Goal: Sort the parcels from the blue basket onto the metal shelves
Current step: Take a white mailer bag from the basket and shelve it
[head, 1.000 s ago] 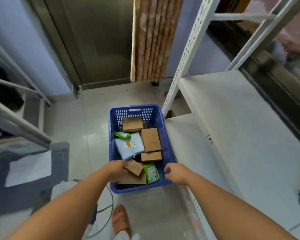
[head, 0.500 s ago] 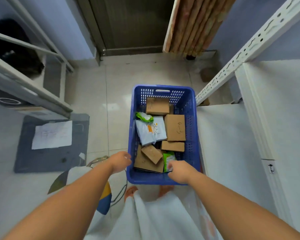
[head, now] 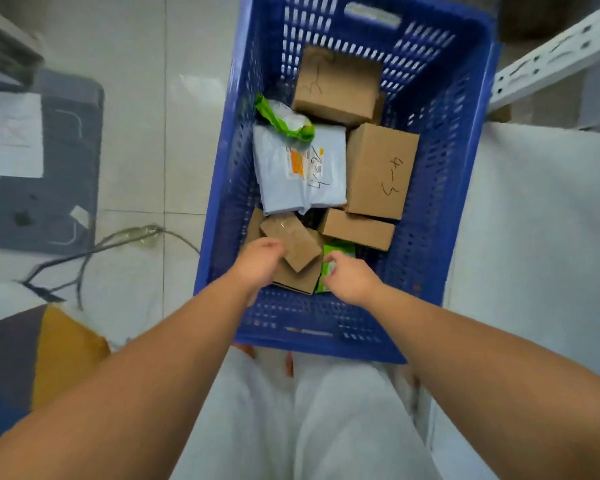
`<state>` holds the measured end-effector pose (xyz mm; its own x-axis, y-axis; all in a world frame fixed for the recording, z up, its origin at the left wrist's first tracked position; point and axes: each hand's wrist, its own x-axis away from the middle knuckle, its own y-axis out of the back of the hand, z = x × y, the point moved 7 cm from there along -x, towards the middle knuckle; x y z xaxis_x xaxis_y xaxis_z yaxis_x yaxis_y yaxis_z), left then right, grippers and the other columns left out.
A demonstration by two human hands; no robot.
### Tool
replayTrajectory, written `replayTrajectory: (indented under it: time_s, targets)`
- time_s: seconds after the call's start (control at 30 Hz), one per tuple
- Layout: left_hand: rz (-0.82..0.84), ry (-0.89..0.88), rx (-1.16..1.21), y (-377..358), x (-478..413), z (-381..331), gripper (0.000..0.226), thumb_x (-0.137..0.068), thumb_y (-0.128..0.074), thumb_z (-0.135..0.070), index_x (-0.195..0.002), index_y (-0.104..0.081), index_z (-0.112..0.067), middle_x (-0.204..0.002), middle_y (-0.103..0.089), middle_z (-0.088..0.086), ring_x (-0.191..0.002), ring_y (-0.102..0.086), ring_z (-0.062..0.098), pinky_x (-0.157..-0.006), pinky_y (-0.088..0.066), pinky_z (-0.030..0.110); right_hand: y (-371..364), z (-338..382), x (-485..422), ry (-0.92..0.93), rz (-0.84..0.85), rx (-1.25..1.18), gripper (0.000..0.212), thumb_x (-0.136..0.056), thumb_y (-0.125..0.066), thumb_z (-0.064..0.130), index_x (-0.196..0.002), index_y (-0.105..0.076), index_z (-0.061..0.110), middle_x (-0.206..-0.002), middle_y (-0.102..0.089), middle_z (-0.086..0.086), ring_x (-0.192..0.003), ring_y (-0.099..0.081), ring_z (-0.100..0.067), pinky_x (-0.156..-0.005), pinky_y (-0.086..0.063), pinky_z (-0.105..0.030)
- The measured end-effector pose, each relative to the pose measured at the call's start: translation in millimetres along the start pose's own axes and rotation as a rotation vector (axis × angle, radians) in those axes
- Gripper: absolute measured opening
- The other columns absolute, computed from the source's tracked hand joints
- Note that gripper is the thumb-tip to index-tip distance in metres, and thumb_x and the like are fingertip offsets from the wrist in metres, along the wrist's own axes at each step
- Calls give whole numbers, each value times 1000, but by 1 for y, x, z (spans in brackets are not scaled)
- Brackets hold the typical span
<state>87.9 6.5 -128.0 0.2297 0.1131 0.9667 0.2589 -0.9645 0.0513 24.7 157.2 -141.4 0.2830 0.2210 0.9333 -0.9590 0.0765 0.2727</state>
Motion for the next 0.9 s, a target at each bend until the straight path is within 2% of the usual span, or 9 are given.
replayTrajectory:
  time_s: [0.1,0.2,0.33,0.47,0.57,0.67,0.73,0.83,0.9]
  targets:
    - [-58,51,180,-13,-41,16,27,-97,-47,-23,-124,-49,-19,-116,-54,1,-93,-56,17,-79,-44,31,-4,-15,-43,-17,0,-1,44,-96,-47,20,-138,-37,14,-93,-59,-6,-61,-44,-14,-48,-32,-24]
    - [-68,118,248,-24,-75,30,42,-96,-46,-24,-136,-37,-15,-121,-58,1,-94,-59,17,-68,-44,26,-1,-23,-80,-38,-46,-40,45,-94,-51,24,-137,-41,15,-98,-55,-4,-79,-45,-21,-52,-32,-23]
    - [-51,151,318,-21,-110,29,31,-97,-46,-26,-124,-54,-15,-130,-54,0,-98,-59,15,-69,-45,26,2,-22,-119,-23,-103,-91,43,-92,-54,22,-133,-46,13,-106,-55,-4,-88,-51,-21,-72,-38,-27]
    - [31,63,375,-16,-132,14,34,-95,-49,-29,-127,-58,-19,-133,-50,-4,-95,-59,13,-72,-48,24,-3,-14,-146,22,-155,-98,37,-89,-56,20,-125,-52,12,-118,-60,-10,-103,-57,-26,-86,-46,-33]
    - [121,-49,144,-30,-141,-3,42,-95,-50,-27,-137,-48,-27,-134,-50,-3,-102,-59,17,-75,-47,26,-9,-12,-153,40,-182,-104,24,-92,-52,31,-112,-53,17,-113,-61,-8,-99,-56,-25,-81,-43,-33]
    - [203,-131,-54,-51,-144,-15,56,-95,-51,-22,-147,-31,-29,-126,-53,-6,-93,-59,15,-72,-47,24,-7,-10,-156,67,-221,-79,31,-92,-48,32,-120,-51,17,-120,-59,-9,-109,-55,-29,-85,-44,-34]
    - [227,-138,-52,-62,-143,-20,53,-98,-48,-29,-147,-28,-32,-114,-48,-12,-82,-57,10,-72,-45,24,-6,-9,-158,75,-220,-55,37,-90,-51,28,-125,-50,15,-127,-57,-10,-115,-53,-29,-90,-44,-35]
    - [180,-183,39,-69,-148,-31,32,-101,-40,-37,-131,-45,-30,-115,-46,-8,-93,-57,15,-81,-44,29,0,-12,-161,76,-249,-80,22,-90,-52,32,-107,-52,17,-117,-62,-11,-106,-57,-29,-81,-44,-33]
    - [126,-148,172,-67,-153,-31,33,-99,-40,-42,-126,-51,-26,-119,-52,-3,-84,-57,17,-72,-44,26,5,-13,-160,80,-285,-106,20,-91,-50,33,-103,-52,18,-111,-63,-10,-102,-57,-29,-78,-42,-33]
